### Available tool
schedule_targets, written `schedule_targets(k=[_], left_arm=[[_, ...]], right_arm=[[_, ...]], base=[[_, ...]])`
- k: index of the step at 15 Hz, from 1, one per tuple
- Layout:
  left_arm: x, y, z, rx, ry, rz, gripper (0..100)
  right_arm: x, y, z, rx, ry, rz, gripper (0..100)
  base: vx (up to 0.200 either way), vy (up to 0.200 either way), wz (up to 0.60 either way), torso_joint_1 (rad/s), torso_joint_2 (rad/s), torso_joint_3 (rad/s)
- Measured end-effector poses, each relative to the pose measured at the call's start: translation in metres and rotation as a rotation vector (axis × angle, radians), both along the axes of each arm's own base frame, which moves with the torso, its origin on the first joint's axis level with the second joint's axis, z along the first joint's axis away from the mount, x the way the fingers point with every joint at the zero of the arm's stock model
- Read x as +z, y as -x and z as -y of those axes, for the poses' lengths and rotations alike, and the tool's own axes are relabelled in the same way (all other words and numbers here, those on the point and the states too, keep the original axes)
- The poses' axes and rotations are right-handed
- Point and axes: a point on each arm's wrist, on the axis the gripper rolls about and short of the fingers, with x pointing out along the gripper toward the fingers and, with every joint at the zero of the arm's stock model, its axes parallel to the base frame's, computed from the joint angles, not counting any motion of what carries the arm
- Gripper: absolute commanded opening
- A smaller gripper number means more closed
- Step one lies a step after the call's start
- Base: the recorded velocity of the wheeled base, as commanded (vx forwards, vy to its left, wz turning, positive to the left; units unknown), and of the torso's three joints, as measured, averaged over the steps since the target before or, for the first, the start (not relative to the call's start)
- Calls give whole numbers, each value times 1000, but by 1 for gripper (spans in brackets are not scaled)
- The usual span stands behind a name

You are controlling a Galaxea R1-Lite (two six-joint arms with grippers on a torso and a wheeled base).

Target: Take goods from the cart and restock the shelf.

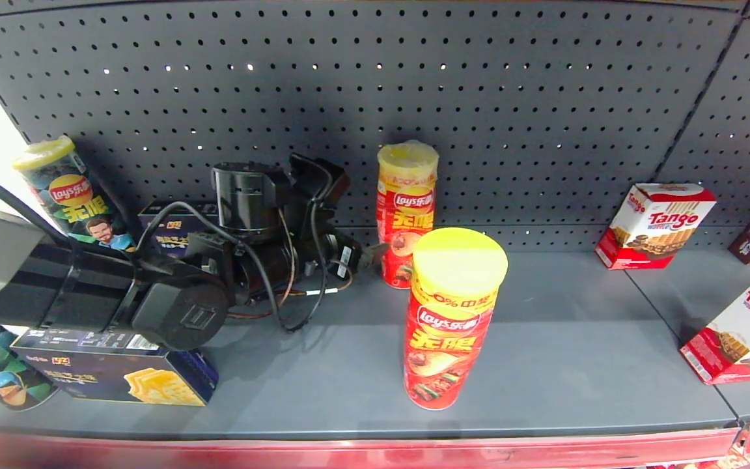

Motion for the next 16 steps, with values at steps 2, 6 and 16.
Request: schedule_targets(k=[2, 6, 16], left_arm=[[0, -2, -4, 11, 0, 1, 100], [-2, 1, -5, 23, -7, -4, 100], [0, 3, -8, 89, -64, 30, 100]], right_arm=[[0, 0, 0, 0, 0, 0, 100], [0, 0, 0, 0, 0, 0, 100], [0, 0, 0, 0, 0, 0, 100]], base=[[0, 0, 0, 0, 0, 0], [0, 0, 0, 0, 0, 0], [0, 0, 0, 0, 0, 0]])
